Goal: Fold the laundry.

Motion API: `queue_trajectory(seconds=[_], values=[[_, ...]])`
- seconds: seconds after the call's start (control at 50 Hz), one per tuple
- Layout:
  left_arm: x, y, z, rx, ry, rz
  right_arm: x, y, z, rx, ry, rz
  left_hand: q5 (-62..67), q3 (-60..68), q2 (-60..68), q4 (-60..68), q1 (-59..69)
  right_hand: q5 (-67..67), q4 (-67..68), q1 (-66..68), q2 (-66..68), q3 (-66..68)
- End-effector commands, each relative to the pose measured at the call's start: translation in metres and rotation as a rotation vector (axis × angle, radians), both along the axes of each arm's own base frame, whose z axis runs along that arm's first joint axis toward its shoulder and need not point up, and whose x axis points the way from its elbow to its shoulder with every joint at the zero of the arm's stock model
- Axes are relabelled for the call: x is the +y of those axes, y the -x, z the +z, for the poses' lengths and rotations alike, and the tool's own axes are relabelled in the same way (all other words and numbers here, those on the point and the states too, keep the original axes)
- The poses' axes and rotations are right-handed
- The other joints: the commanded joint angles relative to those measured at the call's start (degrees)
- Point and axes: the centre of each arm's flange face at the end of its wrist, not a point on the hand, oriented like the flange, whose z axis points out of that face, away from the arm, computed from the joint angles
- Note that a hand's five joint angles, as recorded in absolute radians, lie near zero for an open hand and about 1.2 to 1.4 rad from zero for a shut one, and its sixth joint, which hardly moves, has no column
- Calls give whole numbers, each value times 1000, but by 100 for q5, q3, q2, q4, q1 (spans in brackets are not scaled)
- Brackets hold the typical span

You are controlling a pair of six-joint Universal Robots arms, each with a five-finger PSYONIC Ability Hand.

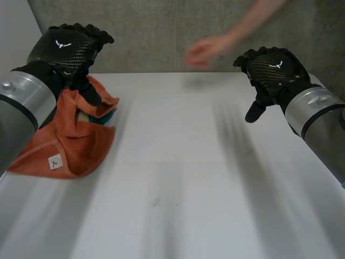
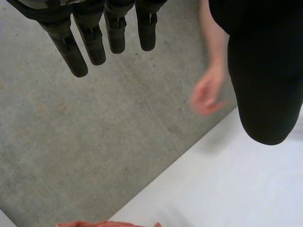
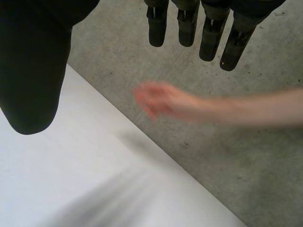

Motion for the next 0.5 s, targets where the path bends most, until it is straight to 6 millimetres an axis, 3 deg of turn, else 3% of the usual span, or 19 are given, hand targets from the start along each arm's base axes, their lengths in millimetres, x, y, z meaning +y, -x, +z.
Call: queue_trajectory(seconds=[0.02,0.12,0.14,0.26,0.32,0.38,0.5], values=[[-16,3,-6,-1,37,16,0,0,0,0,-1,0,-264,-289,-209,-213,-311,-363,-346,-143,-271,-226],[-50,-9,-12,-88,105,100,-1,-1,-5,7,-14,0,-243,-267,-188,-191,-289,-363,-346,-143,-271,-226],[-67,-18,-20,-129,114,145,-1,-1,-5,7,-14,0,-193,-217,-138,-141,-239,-363,-346,-143,-271,-226],[-116,-43,-48,-229,107,269,-1,-1,-7,9,-18,0,-175,-200,-121,-124,-222,-363,-346,-143,-271,-226],[-154,-67,-79,-278,97,350,-1,-1,-7,9,-18,0,-175,-200,-121,-124,-222,-363,-346,-143,-271,-226],[-179,-88,-101,-305,100,405,-1,-1,-7,9,-18,0,-175,-200,-121,-124,-222,-363,-346,-143,-271,-226],[-204,-108,-140,-323,76,438,-1,-1,-8,13,-23,2,59,34,113,110,12,-363,-346,-143,-271,-226]])
